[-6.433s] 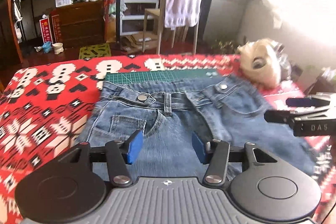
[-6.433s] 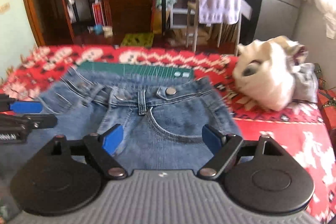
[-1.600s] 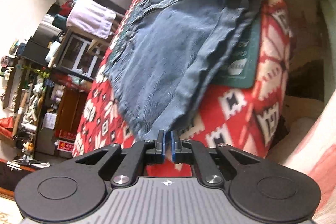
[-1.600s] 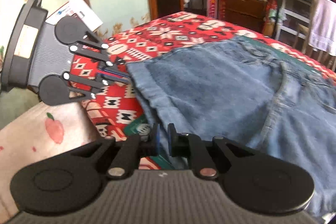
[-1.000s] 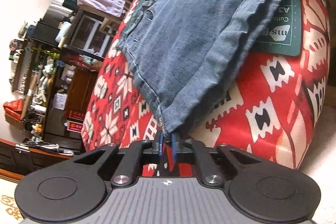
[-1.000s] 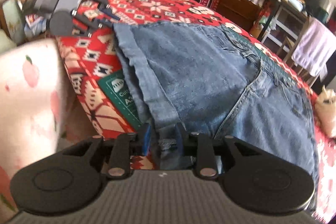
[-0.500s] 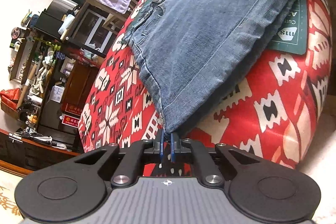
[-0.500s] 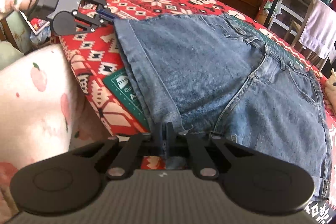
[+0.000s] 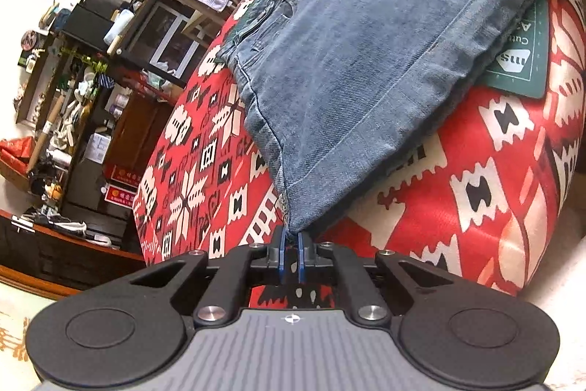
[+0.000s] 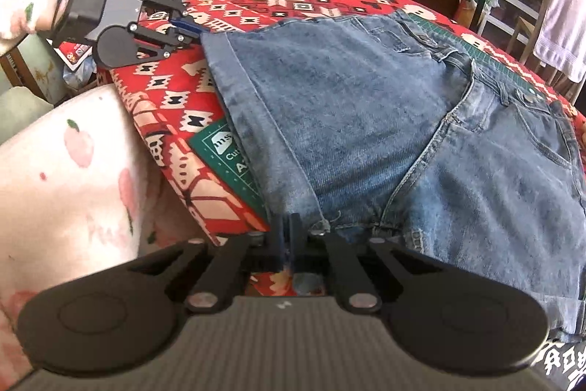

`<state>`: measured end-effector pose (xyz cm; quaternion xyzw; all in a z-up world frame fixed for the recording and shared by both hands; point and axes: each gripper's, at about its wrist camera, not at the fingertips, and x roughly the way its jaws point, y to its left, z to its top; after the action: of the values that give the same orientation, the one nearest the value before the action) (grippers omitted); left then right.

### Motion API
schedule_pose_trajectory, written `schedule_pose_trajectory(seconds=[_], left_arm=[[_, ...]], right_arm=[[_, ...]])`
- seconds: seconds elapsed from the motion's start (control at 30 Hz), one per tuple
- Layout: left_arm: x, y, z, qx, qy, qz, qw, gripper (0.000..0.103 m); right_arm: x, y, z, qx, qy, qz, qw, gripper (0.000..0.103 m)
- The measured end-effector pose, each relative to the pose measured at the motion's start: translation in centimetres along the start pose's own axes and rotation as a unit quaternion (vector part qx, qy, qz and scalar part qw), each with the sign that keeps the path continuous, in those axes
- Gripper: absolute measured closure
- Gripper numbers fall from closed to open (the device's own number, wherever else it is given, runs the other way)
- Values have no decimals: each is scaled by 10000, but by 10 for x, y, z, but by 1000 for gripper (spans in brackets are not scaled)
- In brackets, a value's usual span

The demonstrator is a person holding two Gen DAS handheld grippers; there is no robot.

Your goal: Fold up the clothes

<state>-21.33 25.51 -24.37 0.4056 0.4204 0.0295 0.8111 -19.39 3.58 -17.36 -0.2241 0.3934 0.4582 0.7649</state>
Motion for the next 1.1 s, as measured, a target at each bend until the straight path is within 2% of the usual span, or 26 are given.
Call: schedule_pose_trajectory(seconds=[0.1, 0.27, 0.43, 0.6, 0.77, 0.9, 1.1], left_arm=[[-1, 0, -3, -24, 108, 50, 9999, 93], [-12, 13, -7, -414, 112, 61, 9991, 93], [-42, 14, 16, -591, -483, -197, 9969, 93], [-63, -19, 50, -74, -1168, -684, 9908, 93], [-64, -50, 74, 566, -1485, -1053, 9817, 93], [-64, -64, 86, 959, -1643, -1195, 9744, 93], [-64, -81, 93, 1364, -1777, -1230, 9668, 93]], right_arm=[[-5, -4, 1, 143, -27, 68, 9999, 99], [-15, -6, 6, 208, -225, 136, 9994, 95], [-8, -1, 15, -58, -371, 42, 9993, 93], [9, 20, 18, -655, -292, -72, 9974, 86], [22, 31, 16, -971, -305, -234, 9945, 84], [21, 22, 16, -643, -395, -152, 9970, 99], [14, 8, 17, -149, -484, 37, 9987, 101]])
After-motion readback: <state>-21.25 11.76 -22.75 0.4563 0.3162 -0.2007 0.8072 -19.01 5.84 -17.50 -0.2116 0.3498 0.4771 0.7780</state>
